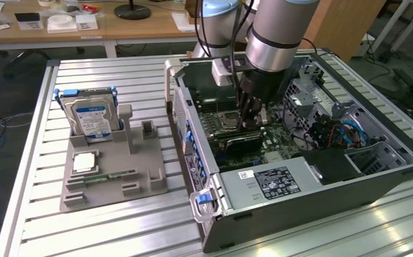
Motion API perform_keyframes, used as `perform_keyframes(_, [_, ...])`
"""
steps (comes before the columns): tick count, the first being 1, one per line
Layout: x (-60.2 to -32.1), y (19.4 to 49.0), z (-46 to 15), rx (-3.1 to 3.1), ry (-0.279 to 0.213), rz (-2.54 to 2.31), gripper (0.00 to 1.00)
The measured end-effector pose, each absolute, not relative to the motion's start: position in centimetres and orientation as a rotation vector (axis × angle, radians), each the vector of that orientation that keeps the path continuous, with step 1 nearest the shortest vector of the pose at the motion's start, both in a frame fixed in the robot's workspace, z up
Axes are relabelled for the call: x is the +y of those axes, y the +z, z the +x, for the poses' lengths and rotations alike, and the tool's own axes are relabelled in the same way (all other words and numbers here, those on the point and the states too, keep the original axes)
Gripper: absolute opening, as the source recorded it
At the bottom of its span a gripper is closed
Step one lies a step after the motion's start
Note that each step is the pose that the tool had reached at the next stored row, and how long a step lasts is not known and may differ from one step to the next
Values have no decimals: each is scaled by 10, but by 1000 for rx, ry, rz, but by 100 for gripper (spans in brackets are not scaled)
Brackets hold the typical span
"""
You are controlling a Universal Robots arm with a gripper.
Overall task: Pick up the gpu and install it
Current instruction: 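Press down on the gpu until it lock into place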
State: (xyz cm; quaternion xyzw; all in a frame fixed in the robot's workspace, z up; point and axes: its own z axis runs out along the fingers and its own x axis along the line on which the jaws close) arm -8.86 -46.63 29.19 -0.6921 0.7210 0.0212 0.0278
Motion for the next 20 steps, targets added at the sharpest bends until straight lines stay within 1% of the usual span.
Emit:
perform_keyframes(5, [-465,285,-89,2226,65,-2137,11])
perform_keyframes(20, [-467,279,-89,2226,65,-2137,11])
